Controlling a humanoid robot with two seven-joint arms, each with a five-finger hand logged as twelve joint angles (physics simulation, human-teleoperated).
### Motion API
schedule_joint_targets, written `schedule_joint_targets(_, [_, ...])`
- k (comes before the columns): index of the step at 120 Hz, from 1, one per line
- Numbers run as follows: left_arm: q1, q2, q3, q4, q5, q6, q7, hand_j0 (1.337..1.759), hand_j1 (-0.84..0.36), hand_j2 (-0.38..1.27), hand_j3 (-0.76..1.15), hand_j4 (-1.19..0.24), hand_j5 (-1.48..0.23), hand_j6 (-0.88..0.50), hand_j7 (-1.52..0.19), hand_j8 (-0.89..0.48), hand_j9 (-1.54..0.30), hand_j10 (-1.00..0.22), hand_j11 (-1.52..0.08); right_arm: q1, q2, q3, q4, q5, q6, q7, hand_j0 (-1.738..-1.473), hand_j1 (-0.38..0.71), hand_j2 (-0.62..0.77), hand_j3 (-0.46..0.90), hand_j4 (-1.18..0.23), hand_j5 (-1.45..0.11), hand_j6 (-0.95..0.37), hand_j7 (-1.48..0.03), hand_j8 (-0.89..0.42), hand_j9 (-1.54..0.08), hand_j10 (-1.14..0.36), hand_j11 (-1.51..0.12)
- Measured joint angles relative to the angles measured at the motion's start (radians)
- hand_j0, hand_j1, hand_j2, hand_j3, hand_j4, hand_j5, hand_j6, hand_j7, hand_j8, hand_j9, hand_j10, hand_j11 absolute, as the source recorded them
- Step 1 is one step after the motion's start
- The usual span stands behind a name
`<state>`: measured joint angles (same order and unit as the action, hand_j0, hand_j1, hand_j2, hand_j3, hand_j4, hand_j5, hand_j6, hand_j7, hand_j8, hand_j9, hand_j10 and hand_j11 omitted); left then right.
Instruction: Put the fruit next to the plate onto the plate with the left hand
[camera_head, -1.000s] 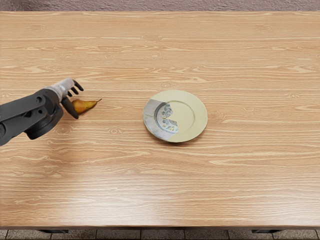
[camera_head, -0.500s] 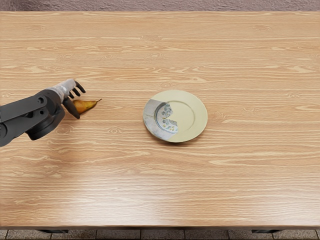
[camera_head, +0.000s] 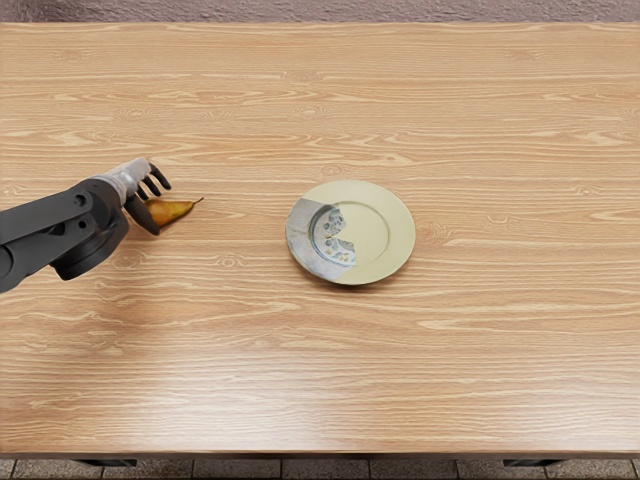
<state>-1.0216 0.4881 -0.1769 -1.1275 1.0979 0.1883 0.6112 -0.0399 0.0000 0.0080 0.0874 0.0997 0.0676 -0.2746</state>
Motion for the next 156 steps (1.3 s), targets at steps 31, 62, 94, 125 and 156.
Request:
schedule_joint_targets(31, [0.000, 0.001, 0.000, 0.000, -0.004, 0.000, 0.000, 1.657, -0.21, 0.12, 0.00, -0.48, -0.63, -0.48, -0.63, -0.48, -0.63, -0.48, -0.63, 0.000, 0.000, 0.000, 0.000, 0.000, 0.000, 0.000, -1.658, -0.35, 0.00, 0.00, 0.00, 0.00, 0.00, 0.00, 0.00, 0.00, 0.00, 0.00])
schedule_joint_targets(62, [0.000, -0.001, -0.001, 0.001, -0.006, 0.000, 0.000, 1.657, -0.24, 0.14, 0.00, -0.51, -0.67, -0.51, -0.67, -0.51, -0.67, -0.51, -0.66, 0.000, 0.000, 0.000, 0.000, 0.000, 0.000, 0.000, -1.658, -0.35, 0.00, 0.00, 0.00, 0.00, 0.00, 0.00, 0.00, 0.00, 0.00, 0.00])
schedule_joint_targets(94, [0.000, 0.000, -0.001, 0.001, -0.009, 0.000, 0.000, 1.657, -0.28, 0.17, 0.00, -0.55, -0.72, -0.54, -0.72, -0.55, -0.72, -0.55, -0.72, 0.000, 0.000, 0.000, 0.000, 0.000, 0.000, 0.000, -1.658, -0.35, 0.00, 0.00, 0.00, 0.00, 0.00, 0.00, 0.00, 0.00, 0.00, 0.00])
schedule_joint_targets(125, [-0.002, 0.000, -0.001, 0.001, -0.010, -0.003, 0.000, 1.657, -0.31, 0.26, 0.00, -0.59, -0.77, -0.53, -0.77, -0.58, -0.77, -0.59, -0.77, 0.000, 0.000, 0.001, 0.000, 0.000, 0.000, 0.000, -1.658, -0.35, 0.00, 0.00, 0.00, 0.00, 0.00, 0.00, 0.00, 0.00, 0.00, 0.00])
schedule_joint_targets(156, [-0.002, 0.000, -0.002, 0.001, -0.012, -0.007, 0.000, 1.657, -0.30, 0.31, 0.00, -0.63, -0.81, -0.54, -0.81, -0.58, -0.82, -0.62, -0.82, 0.000, 0.000, 0.000, 0.000, 0.000, 0.000, 0.000, -1.658, -0.35, 0.00, 0.00, 0.00, 0.00, 0.00, 0.00, 0.00, 0.00, 0.00, 0.00])
